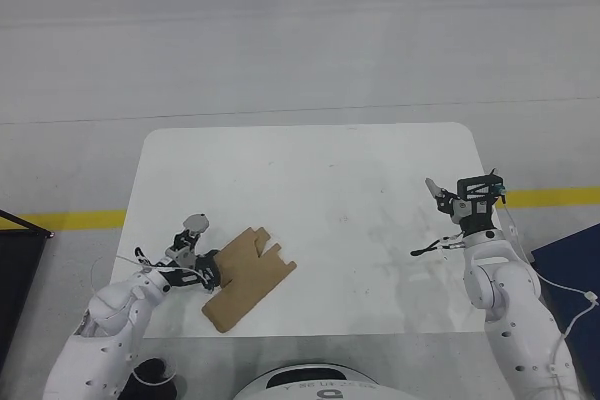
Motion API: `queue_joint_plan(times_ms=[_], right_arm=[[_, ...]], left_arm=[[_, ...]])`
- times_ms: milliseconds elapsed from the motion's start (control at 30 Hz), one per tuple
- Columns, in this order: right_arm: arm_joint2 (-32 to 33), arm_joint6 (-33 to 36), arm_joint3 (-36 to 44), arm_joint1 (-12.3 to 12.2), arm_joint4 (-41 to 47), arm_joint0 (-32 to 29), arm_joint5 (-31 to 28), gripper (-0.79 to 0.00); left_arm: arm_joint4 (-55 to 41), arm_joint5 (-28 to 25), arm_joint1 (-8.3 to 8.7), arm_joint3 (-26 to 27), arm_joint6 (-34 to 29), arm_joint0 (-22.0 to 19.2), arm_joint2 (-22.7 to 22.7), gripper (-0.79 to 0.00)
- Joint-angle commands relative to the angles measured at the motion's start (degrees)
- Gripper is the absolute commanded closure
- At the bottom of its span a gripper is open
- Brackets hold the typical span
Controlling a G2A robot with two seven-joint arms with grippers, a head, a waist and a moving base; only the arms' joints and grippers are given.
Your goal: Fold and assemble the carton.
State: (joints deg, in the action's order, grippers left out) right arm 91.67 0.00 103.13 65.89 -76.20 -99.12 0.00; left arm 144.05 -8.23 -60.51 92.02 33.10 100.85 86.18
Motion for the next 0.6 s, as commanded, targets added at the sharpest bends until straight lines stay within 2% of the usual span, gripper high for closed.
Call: queue_joint_plan(times_ms=[0,133,267,567], right_arm=[[0.0,0.0,0.0,0.0,0.0,0.0,0.0,-0.785],[0.0,0.0,0.0,0.0,0.0,0.0,0.0,-0.785],[0.0,0.0,0.0,0.0,0.0,0.0,0.0,-0.785],[0.0,0.0,0.0,0.0,0.0,0.0,0.0,-0.785]], left_arm=[[-1.3,-1.4,0.26,0.5,4.2,0.5,0.3,-0.785],[-0.4,-3.6,0.93,0.4,8.6,0.8,1.4,-0.785],[4.6,-5.1,1.53,1.9,11.8,1.9,-0.1,-0.785],[10.0,-3.6,2.18,6.8,12.9,4.1,-2.9,-0.785]])
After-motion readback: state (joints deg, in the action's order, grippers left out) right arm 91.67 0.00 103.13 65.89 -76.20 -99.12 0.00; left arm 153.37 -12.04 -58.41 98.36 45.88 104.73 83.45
